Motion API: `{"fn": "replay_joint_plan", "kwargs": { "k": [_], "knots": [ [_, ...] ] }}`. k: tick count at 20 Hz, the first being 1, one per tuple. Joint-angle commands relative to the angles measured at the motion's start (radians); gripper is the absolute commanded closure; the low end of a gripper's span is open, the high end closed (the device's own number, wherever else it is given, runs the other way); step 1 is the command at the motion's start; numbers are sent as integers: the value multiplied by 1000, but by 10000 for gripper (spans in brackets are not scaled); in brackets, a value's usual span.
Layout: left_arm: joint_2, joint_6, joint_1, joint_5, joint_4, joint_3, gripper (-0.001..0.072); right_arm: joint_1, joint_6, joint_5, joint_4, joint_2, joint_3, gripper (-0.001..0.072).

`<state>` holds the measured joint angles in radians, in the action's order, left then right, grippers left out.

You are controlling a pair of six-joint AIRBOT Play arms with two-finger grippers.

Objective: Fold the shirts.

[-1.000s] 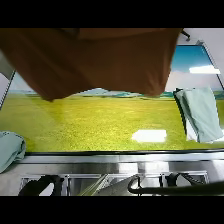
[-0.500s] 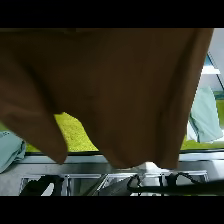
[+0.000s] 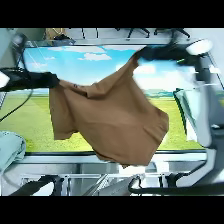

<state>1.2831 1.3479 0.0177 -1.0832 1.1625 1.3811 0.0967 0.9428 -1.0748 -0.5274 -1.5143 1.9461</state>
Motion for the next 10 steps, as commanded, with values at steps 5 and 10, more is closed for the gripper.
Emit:
{"fn": "replay_joint_plan", "kwargs": {
  "k": [5, 10],
  "knots": [
    [444, -77, 181, 6, -7, 118, 691, 136, -3, 206, -76, -271, -9, 580],
    [579, -84, 182, -106, -11, 325, 336, 47, 111, 85, -84, -169, -7, 429]
  ]
}}
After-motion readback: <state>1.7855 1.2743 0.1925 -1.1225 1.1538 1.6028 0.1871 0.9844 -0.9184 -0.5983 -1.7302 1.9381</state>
